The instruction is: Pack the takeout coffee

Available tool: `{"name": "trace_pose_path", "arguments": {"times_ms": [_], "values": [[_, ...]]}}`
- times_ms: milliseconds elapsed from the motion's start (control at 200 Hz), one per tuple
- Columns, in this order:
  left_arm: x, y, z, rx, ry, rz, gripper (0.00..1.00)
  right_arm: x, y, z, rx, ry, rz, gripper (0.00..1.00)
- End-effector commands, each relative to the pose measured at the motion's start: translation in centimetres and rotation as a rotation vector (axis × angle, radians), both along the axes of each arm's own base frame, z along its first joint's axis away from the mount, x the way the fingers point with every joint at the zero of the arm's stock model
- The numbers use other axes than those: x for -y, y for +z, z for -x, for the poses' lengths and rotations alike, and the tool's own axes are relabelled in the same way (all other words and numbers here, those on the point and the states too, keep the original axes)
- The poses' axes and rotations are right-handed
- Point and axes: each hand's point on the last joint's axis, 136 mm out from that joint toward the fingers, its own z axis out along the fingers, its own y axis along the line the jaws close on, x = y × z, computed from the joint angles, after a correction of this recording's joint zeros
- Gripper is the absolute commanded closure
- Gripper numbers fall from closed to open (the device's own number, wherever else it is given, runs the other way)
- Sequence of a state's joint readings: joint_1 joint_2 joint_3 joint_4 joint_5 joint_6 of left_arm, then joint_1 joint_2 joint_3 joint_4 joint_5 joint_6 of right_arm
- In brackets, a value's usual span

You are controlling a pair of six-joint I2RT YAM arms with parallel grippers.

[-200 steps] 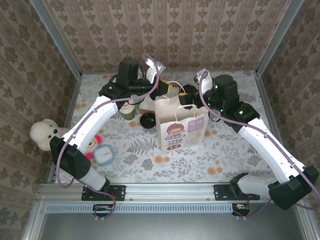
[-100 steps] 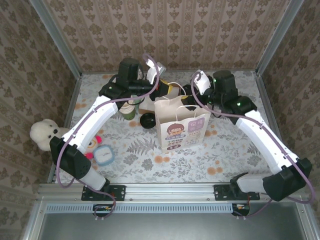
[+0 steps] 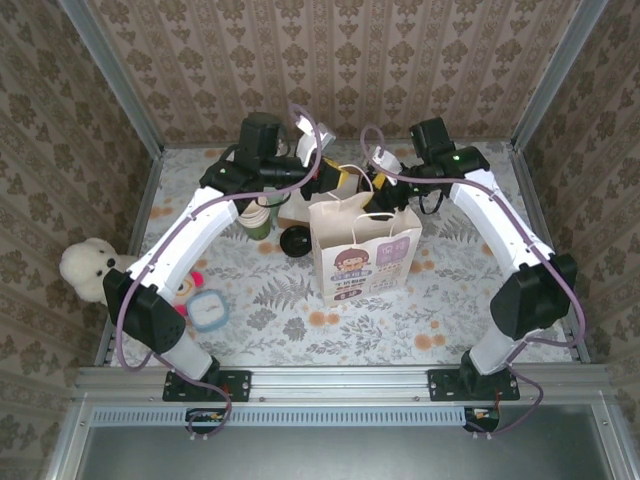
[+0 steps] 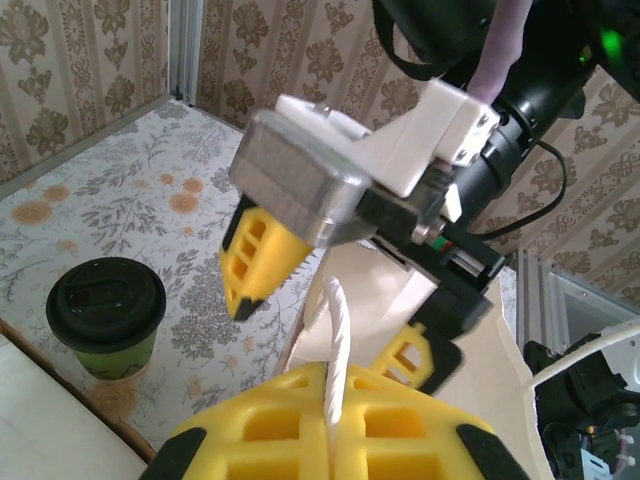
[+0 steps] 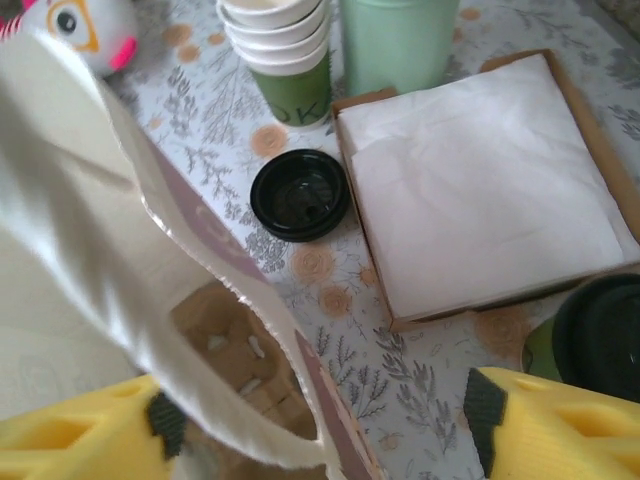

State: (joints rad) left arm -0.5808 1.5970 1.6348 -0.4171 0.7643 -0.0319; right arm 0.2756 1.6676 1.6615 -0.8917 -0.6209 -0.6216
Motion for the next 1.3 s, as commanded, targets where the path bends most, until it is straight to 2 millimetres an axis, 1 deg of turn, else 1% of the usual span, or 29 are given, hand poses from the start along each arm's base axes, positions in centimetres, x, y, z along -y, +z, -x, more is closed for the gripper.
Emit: {"name": "trace_pose_path", "arguments": {"times_ms": [0, 10, 15, 45, 60, 65, 95, 140, 175, 230, 265, 305, 370, 385, 405, 415, 425, 510, 600, 645, 660, 770, 825, 870, 965, 1035, 1110, 1180, 1295], "values": [[0.3, 1.4, 0.1, 0.018, -0.040, 0.028, 1.00, -0.7, 1.4, 1.2, -0.013, 0.057, -0.037, 0.43], [0.3, 1.5, 0.2, 0.017, -0.040, 0.029, 1.00, -0.7, 1.5, 1.2, -0.011, 0.052, -0.035, 0.47], [0.3, 1.5, 0.2, 0.017, -0.040, 0.030, 1.00, -0.7, 1.5, 1.2, -0.011, 0.052, -0.035, 0.47], [0.3, 1.7, 0.3, 0.017, -0.049, 0.036, 1.00, -0.5, 1.6, 1.0, -0.002, 0.035, -0.032, 0.54], [0.3, 1.9, 0.4, 0.017, -0.053, 0.038, 1.00, -0.4, 1.7, 0.9, 0.006, 0.022, -0.028, 0.60], [0.3, 1.9, 0.5, 0.018, -0.054, 0.039, 1.00, -0.4, 1.7, 0.9, 0.006, 0.022, -0.028, 0.60], [0.3, 2.2, 0.6, 0.020, -0.062, 0.046, 1.00, -0.2, 2.0, 0.7, 0.020, -0.004, -0.021, 0.70], [0.2, 2.6, 1.0, 0.023, -0.077, 0.056, 1.00, 0.1, 2.3, 0.6, 0.032, -0.039, -0.018, 0.77], [0.2, 3.0, 1.4, 0.025, -0.090, 0.064, 0.98, 0.4, 2.6, 0.8, 0.033, -0.066, -0.024, 0.79], [0.0, 3.4, 1.8, 0.031, -0.102, 0.074, 0.91, 0.6, 3.2, 1.3, 0.044, -0.099, -0.040, 0.79], [-0.1, 3.6, 2.0, 0.034, -0.104, 0.078, 0.87, 0.7, 3.4, 1.8, 0.047, -0.113, -0.050, 0.83], [-0.4, 3.9, 2.2, 0.038, -0.101, 0.085, 0.79, 0.9, 3.7, 2.5, 0.050, -0.143, -0.059, 0.86], [-1.0, 4.4, 2.3, 0.045, -0.081, 0.097, 0.68, 1.4, 3.8, 3.2, 0.035, -0.218, -0.073, 0.90], [-1.1, 4.4, 2.2, 0.048, -0.075, 0.100, 0.64, 1.5, 3.9, 3.4, 0.033, -0.237, -0.072, 0.91], [-1.3, 4.4, 2.2, 0.047, -0.066, 0.102, 0.60, 1.6, 3.4, 3.4, 0.016, -0.263, -0.064, 0.91], [-1.4, 4.5, 2.2, 0.047, -0.062, 0.104, 0.57, 1.7, 4.0, 3.9, 0.031, -0.274, -0.072, 0.92], [-1.5, 4.5, 2.1, 0.048, -0.057, 0.104, 0.56, 1.8, 4.2, 4.1, 0.032, -0.287, -0.072, 0.92], [-2.6, 4.7, 1.9, 0.052, 0.003, 0.105, 0.34, 2.2, 4.2, 5.6, 0.019, -0.361, -0.073, 0.93], [-4.1, 4.5, 0.8, 0.062, 0.120, 0.085, 0.11, 2.9, 4.2, 6.7, 0.013, -0.454, -0.073, 0.94], [-5.0, 4.4, 0.0, 0.059, 0.199, 0.077, 0.03, 3.5, 4.1, 6.9, 0.011, -0.515, -0.065, 0.97], [-5.5, 4.2, -0.6, 0.059, 0.242, 0.068, 0.01, 3.6, 4.1, 7.0, 0.009, -0.531, -0.065, 0.97], [-9.1, 4.0, -3.2, 0.038, 0.506, 0.038, 0.00, 4.4, 4.1, 7.5, 0.017, -0.638, -0.092, 0.97], [-10.7, 4.0, -3.9, 0.033, 0.612, 0.024, 0.00, 5.1, 3.9, 7.3, 0.027, -0.710, -0.113, 0.97], [-11.6, 4.0, -4.0, 0.031, 0.657, 0.018, 0.00, 5.3, 3.4, 7.3, 0.034, -0.748, -0.131, 0.97], [-12.2, 3.4, -4.0, 0.009, 0.696, 0.010, 0.00, 5.7, 1.2, 7.0, 0.037, -0.840, -0.157, 0.96], [-12.8, 2.3, -4.3, -0.030, 0.739, -0.012, 0.00, 5.2, 0.1, 7.2, 0.003, -0.854, -0.162, 0.95], [-14.0, 0.7, -4.8, -0.081, 0.830, -0.050, 0.00, 4.8, 0.6, 7.0, 0.013, -0.865, -0.163, 0.95], [-15.7, -1.1, -5.1, -0.127, 0.939, -0.097, 0.00, 4.3, 1.0, 6.9, 0.008, -0.863, -0.178, 0.95], [-18.1, -3.6, -4.7, -0.186, 1.064, -0.156, 0.00, 3.8, 0.9, 6.7, -0.016, -0.913, -0.196, 0.95]]}}
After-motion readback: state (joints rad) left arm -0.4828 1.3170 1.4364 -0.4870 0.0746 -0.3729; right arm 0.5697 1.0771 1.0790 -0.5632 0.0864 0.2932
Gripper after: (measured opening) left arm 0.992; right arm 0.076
